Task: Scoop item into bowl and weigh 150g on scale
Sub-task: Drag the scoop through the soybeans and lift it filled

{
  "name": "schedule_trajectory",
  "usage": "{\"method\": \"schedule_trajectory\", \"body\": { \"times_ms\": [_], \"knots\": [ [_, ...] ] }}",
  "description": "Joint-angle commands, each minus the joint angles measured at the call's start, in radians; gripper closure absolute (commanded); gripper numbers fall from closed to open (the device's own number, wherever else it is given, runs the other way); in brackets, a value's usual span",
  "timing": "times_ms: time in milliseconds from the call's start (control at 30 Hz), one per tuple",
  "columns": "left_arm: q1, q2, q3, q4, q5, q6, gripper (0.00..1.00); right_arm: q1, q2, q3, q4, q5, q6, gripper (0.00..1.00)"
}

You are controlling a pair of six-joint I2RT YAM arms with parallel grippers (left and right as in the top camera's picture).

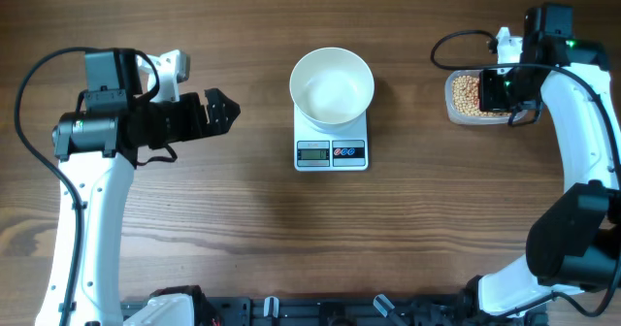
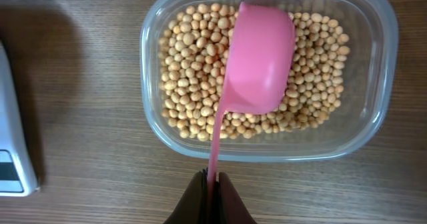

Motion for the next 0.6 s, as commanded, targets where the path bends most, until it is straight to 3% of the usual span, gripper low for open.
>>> {"method": "schedule_trajectory", "body": {
  "times_ms": [0, 567],
  "knots": [
    [-0.003, -0.002, 0.019, -0.012, 0.019, 0.022, 0.00, -0.033, 0.015, -0.013, -0.005, -0.145, -0.013, 0.96],
    [-0.003, -0.002, 0.019, -0.014, 0.019, 0.022, 0.00, -0.188, 0.015, -0.062, -0.001, -0.386, -0.040, 0.96]
  ]
}}
